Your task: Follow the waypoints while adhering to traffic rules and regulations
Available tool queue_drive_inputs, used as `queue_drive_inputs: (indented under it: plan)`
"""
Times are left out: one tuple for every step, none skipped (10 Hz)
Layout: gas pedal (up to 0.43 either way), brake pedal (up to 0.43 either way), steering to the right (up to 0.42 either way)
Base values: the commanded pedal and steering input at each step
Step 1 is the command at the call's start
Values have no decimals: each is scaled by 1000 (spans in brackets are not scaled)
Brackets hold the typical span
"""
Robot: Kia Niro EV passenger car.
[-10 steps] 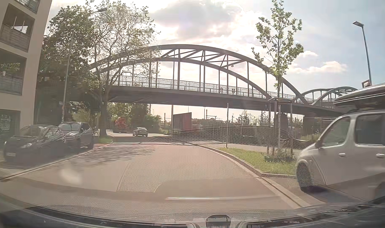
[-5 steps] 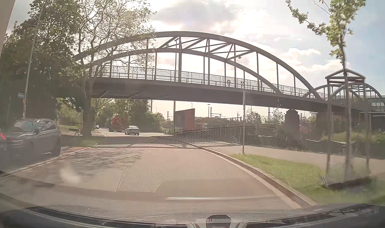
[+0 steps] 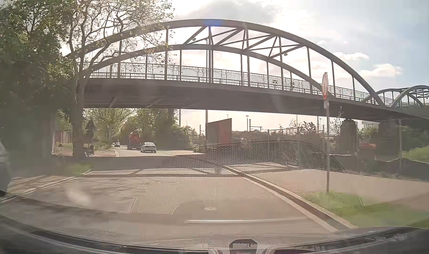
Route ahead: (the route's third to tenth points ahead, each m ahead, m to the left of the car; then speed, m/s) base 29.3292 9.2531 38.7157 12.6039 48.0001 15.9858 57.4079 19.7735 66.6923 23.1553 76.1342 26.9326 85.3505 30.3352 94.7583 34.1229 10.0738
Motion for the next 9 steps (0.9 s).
queue_drive_inputs:
  plan:
    - [138, 0, -56]
    - [138, 0, -57]
    - [138, 0, -58]
    - [138, 0, -59]
    - [138, 0, -60]
    - [138, 0, -61]
    - [130, 0, -61]
    - [130, 0, -61]
    - [130, 0, -61]
